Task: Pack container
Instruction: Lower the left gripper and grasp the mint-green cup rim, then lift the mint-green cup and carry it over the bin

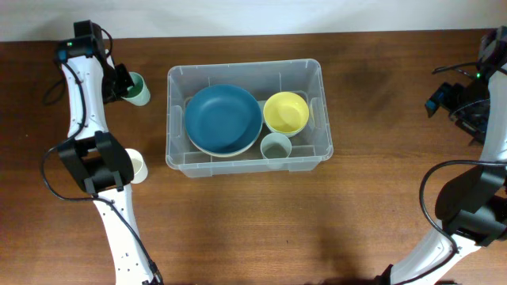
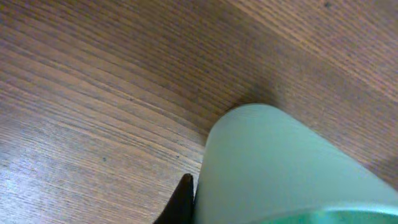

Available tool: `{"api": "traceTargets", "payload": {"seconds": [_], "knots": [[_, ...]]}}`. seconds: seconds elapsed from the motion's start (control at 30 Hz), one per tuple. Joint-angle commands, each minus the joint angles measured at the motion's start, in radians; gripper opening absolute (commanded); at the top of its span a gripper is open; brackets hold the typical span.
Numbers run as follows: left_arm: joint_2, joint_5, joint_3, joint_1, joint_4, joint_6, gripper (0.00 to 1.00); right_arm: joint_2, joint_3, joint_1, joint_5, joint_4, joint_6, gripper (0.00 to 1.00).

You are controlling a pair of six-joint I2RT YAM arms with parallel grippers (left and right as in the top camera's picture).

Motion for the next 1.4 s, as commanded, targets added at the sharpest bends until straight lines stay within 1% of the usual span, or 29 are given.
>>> {"api": "traceTargets", "payload": {"seconds": [0.0, 0.23, 0.37, 0.4, 0.47, 0.57, 0.63, 0.67, 0.8, 0.93, 1.03, 1.27, 1.37], "knots": [[0.005, 0.007, -0.003, 0.0, 0.008, 0.005, 0.01, 0.002, -0.004, -0.003, 0.016, -0.001, 0.008, 0.99], [0.005, 0.007, 0.073, 0.0, -0.014, 0.004, 0.01, 0.002, -0.004, -0.003, 0.016, -0.001, 0.008, 0.99], [0.005, 0.029, 0.229, 0.0, -0.081, 0.004, 0.01, 0.002, -0.004, -0.003, 0.016, 0.0, 0.008, 0.99], [0.005, 0.059, 0.319, 0.0, -0.111, 0.005, 0.01, 0.002, -0.004, -0.003, 0.016, -0.001, 0.008, 0.99], [0.002, 0.108, 0.41, -0.003, -0.138, 0.004, 0.01, 0.002, -0.004, -0.003, 0.016, -0.001, 0.008, 0.99], [-0.087, 0.209, 0.404, -0.015, -0.138, 0.005, 0.01, 0.002, -0.004, -0.003, 0.016, -0.001, 0.008, 0.99], [-0.141, 0.236, 0.404, -0.035, -0.144, 0.006, 0.01, 0.002, -0.004, -0.003, 0.016, -0.001, 0.008, 0.99], [-0.173, 0.236, 0.404, -0.051, -0.151, 0.01, 0.01, 0.002, -0.004, -0.003, 0.016, -0.001, 0.008, 0.99], [-0.288, 0.235, 0.404, -0.141, -0.179, 0.091, 0.01, 0.002, -0.004, -0.003, 0.016, -0.001, 0.008, 0.99], [-0.37, 0.204, 0.404, -0.261, -0.245, 0.137, 0.01, 0.002, -0.004, -0.003, 0.016, -0.001, 0.008, 0.99], [-0.385, 0.198, 0.403, -0.36, -0.299, 0.154, 0.01, 0.002, -0.004, -0.003, 0.016, 0.0, 0.008, 0.99], [-0.384, 0.195, 0.366, -0.553, -0.299, 0.156, 0.01, 0.002, -0.004, -0.003, 0.016, -0.001, 0.008, 0.99], [-0.384, 0.144, 0.32, -0.62, -0.299, 0.155, 0.01, 0.002, -0.004, -0.003, 0.016, 0.0, 0.008, 0.99]]}}
